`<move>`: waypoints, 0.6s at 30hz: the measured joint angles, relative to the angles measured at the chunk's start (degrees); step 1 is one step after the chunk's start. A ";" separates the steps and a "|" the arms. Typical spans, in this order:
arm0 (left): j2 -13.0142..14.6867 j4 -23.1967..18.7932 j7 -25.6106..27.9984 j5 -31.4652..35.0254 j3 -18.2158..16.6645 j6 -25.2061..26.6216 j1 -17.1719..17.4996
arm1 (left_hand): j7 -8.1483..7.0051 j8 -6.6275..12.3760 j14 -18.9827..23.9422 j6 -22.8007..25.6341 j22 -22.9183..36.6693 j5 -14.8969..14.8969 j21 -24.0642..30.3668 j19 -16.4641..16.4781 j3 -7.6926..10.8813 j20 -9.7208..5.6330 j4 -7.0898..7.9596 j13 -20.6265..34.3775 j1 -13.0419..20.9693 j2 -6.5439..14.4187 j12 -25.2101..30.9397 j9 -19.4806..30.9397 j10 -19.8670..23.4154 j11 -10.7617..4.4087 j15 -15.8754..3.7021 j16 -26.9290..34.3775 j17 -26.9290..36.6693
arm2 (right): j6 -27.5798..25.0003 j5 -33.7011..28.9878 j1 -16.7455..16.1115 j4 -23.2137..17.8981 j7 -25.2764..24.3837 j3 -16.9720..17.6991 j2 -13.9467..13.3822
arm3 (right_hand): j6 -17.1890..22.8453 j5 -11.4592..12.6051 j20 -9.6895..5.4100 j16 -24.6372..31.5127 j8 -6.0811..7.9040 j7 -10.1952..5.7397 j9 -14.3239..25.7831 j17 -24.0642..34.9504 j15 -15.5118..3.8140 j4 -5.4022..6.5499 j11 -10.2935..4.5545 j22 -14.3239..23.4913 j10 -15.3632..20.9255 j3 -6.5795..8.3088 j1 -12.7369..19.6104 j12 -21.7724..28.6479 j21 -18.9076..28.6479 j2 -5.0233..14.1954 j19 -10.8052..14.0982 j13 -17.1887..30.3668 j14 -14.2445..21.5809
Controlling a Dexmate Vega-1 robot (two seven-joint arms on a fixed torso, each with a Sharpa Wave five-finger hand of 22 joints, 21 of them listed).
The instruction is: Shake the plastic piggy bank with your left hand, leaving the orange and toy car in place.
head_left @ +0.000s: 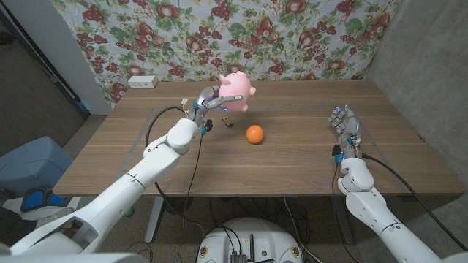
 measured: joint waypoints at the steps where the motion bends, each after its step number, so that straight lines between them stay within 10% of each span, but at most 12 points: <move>1: 0.30 -0.14 -0.49 0.01 0.20 0.60 -0.29 | 0.00 -0.01 0.00 0.00 0.00 0.03 0.00 0.00 0.00 0.00 0.00 0.00 0.00 0.00 0.00 0.08 0.00 0.00 0.00 -0.03 0.01 | 0.06 -0.01 0.00 0.00 -0.07 -0.01 0.04 | 0.00 0.00 0.00 0.00 0.00 0.00 0.00 0.00 0.00 0.00 0.00 0.00 0.00 0.00 0.00 0.00 0.00 0.00 0.00 0.00 0.00; 18: 3.46 -1.00 -5.14 -0.47 2.23 4.39 -3.15 | 0.00 -0.12 0.01 0.01 -0.28 0.21 0.44 -0.10 0.00 0.09 0.00 0.25 0.41 -0.36 -0.23 0.23 0.00 0.00 0.00 -0.37 0.02 | 0.37 -0.97 -0.86 -1.06 -1.52 -0.12 0.37 | 0.00 0.00 0.00 0.00 0.00 0.00 0.00 0.00 0.00 0.00 0.00 0.00 0.00 -0.01 0.00 0.00 0.00 0.00 0.00 -0.01 0.00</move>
